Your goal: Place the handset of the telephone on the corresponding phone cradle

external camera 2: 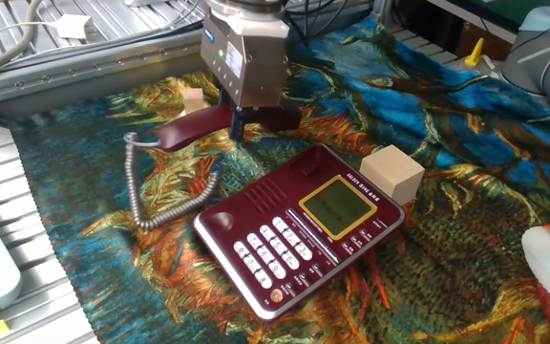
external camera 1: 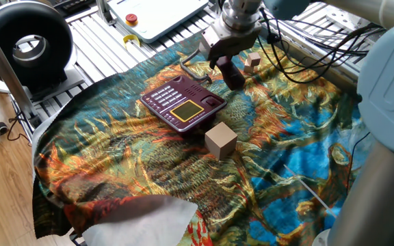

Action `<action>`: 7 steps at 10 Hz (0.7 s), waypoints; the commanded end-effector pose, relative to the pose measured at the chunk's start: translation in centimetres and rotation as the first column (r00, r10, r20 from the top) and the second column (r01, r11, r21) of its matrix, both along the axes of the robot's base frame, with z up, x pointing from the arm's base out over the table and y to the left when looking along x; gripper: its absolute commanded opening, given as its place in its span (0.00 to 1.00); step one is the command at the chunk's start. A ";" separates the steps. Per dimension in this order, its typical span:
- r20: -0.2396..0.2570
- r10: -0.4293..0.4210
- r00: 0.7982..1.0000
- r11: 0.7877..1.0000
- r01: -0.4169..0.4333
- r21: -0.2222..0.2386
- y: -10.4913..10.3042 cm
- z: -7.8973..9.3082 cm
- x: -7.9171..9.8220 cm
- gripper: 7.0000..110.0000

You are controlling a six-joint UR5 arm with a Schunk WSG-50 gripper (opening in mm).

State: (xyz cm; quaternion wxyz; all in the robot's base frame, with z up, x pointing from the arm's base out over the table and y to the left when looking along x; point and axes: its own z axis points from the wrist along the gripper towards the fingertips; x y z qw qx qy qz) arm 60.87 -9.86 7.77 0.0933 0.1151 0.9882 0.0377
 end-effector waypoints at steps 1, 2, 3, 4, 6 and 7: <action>0.001 -0.024 1.000 1.000 0.024 0.017 1.4 0.9 0.3 0.00; 0.000 -0.025 1.000 0.999 0.025 0.019 1.7 1.0 0.3 0.00; 0.002 -0.027 1.000 0.999 0.027 0.023 2.0 1.1 0.4 0.00; 0.000 -0.028 1.000 0.999 0.028 0.026 2.5 1.1 0.4 0.00; -0.009 -0.005 1.000 1.000 0.005 0.029 3.6 0.6 -0.2 0.00; -0.013 0.012 1.000 1.000 -0.012 0.025 4.1 0.3 -0.4 0.00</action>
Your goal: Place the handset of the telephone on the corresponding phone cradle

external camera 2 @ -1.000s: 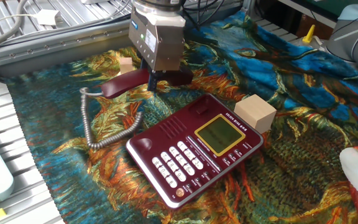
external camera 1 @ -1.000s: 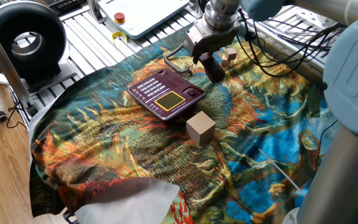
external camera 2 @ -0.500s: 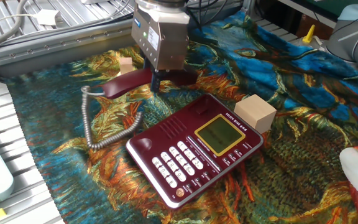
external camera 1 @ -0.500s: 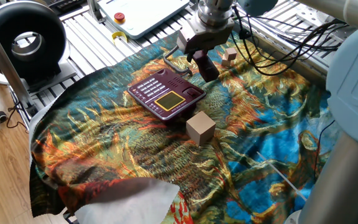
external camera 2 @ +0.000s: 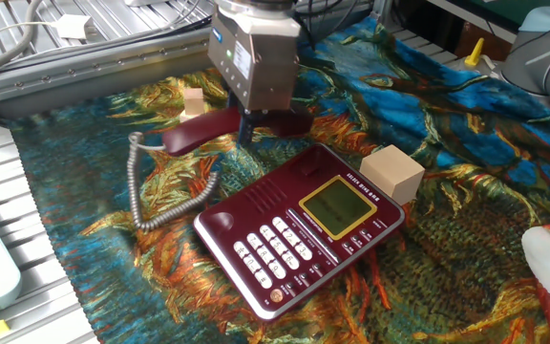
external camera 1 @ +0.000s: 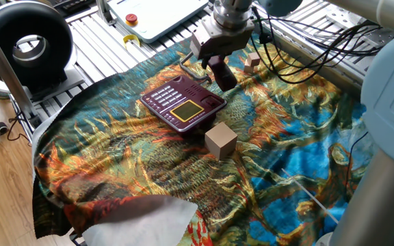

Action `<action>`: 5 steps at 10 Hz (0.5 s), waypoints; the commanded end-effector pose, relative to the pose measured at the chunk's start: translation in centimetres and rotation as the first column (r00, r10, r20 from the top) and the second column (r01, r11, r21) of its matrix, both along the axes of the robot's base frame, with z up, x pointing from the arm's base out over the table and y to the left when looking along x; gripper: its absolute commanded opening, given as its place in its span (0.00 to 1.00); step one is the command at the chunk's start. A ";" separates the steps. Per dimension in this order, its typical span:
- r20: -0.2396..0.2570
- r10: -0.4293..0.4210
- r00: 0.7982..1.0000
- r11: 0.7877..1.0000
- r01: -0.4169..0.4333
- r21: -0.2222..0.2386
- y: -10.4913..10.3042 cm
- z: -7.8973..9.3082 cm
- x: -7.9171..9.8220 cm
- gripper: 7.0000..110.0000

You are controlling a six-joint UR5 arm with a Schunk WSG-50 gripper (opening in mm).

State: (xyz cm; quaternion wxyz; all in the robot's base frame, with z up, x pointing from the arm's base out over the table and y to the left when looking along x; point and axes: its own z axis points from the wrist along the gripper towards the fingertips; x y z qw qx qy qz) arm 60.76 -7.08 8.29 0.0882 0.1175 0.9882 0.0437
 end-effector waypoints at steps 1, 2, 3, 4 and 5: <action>-0.017 0.042 0.999 0.999 -0.042 0.007 1.9 -0.6 -0.9 0.00; -0.023 0.059 0.998 0.998 -0.059 0.011 2.7 -0.7 -1.4 0.00; -0.022 0.080 0.997 0.997 -0.080 0.024 3.8 -0.7 -1.6 0.00; -0.019 0.100 0.995 0.994 -0.099 0.038 4.7 -0.8 -1.9 0.00; -0.017 0.128 0.992 0.990 -0.127 0.060 5.7 -1.0 -2.3 0.00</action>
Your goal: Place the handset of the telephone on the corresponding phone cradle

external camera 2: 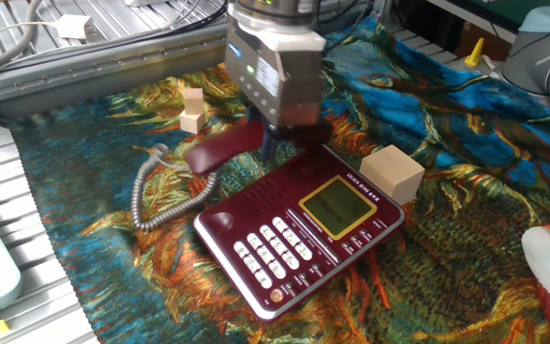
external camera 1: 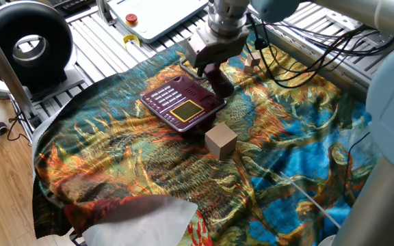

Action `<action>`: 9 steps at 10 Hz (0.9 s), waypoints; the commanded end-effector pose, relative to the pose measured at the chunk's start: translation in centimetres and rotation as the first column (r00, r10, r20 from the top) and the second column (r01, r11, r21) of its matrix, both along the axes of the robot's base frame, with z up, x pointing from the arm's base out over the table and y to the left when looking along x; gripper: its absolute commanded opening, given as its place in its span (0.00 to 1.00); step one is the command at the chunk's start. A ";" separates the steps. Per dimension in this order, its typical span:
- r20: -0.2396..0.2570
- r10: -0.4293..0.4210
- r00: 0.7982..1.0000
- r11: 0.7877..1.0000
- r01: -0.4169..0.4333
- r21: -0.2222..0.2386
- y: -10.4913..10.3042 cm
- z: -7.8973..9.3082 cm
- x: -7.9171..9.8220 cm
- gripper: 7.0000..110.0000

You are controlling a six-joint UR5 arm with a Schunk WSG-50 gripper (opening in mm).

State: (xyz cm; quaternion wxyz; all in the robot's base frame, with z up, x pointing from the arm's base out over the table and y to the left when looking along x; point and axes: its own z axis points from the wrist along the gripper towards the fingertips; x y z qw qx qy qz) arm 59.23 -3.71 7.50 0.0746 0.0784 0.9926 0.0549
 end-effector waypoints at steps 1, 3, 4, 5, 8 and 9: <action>0.001 0.061 0.998 0.997 -0.061 0.042 2.7 -0.3 -0.9 0.00; -0.001 0.080 0.997 0.996 -0.080 0.050 3.0 -0.4 -1.0 0.00; 0.003 0.093 0.996 0.994 -0.093 0.052 3.2 -0.6 -1.0 0.00; 0.003 0.091 0.996 0.995 -0.091 0.048 3.1 -0.7 -0.9 0.00; -0.004 0.077 0.997 0.997 -0.077 0.018 2.3 -1.9 -0.7 0.00; -0.001 0.073 0.997 0.997 -0.073 0.014 2.2 -2.3 -0.5 0.00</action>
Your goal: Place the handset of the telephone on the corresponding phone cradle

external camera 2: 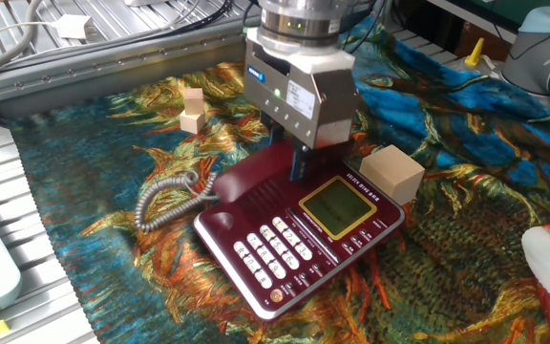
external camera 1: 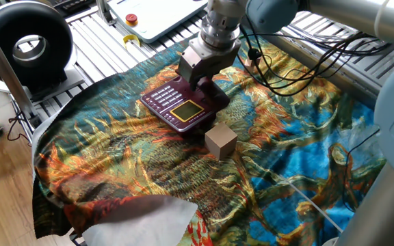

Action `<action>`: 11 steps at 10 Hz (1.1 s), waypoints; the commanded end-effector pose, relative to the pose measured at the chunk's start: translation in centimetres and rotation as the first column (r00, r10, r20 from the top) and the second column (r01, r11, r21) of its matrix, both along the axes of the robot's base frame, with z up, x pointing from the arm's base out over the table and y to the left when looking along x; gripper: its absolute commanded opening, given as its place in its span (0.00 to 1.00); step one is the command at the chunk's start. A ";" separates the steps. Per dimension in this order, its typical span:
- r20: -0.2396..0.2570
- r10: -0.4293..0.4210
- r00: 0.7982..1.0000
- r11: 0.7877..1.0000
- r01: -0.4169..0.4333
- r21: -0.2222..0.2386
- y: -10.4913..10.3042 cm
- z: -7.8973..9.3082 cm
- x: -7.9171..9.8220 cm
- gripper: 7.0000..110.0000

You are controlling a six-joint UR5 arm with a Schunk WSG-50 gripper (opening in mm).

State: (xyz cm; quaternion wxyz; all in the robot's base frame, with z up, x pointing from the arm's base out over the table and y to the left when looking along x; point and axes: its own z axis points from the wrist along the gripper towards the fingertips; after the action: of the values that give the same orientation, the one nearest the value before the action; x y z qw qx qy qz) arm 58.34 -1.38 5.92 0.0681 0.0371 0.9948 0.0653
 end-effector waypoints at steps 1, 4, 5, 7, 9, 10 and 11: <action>0.005 -0.011 1.000 1.000 0.011 -0.009 -0.3 -1.0 0.3 0.00; 0.007 -0.011 1.000 1.000 0.011 -0.007 -0.2 -1.3 0.4 0.00; 0.007 -0.011 1.000 1.000 0.011 -0.009 -0.2 -1.3 0.4 0.00; 0.007 -0.014 1.000 1.000 0.014 -0.008 -0.3 -1.3 0.4 0.00; -0.001 -0.009 1.000 1.000 0.009 -0.001 -0.3 -1.1 0.5 0.00; -0.005 -0.007 1.000 1.000 0.007 -0.002 -0.4 -1.0 0.5 0.00; -0.005 -0.007 1.000 1.000 0.007 -0.003 -0.4 -1.1 0.6 0.00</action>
State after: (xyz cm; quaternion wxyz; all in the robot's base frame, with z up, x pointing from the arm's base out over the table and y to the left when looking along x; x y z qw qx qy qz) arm 58.71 -1.82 4.66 0.0669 0.0376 0.9954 0.0581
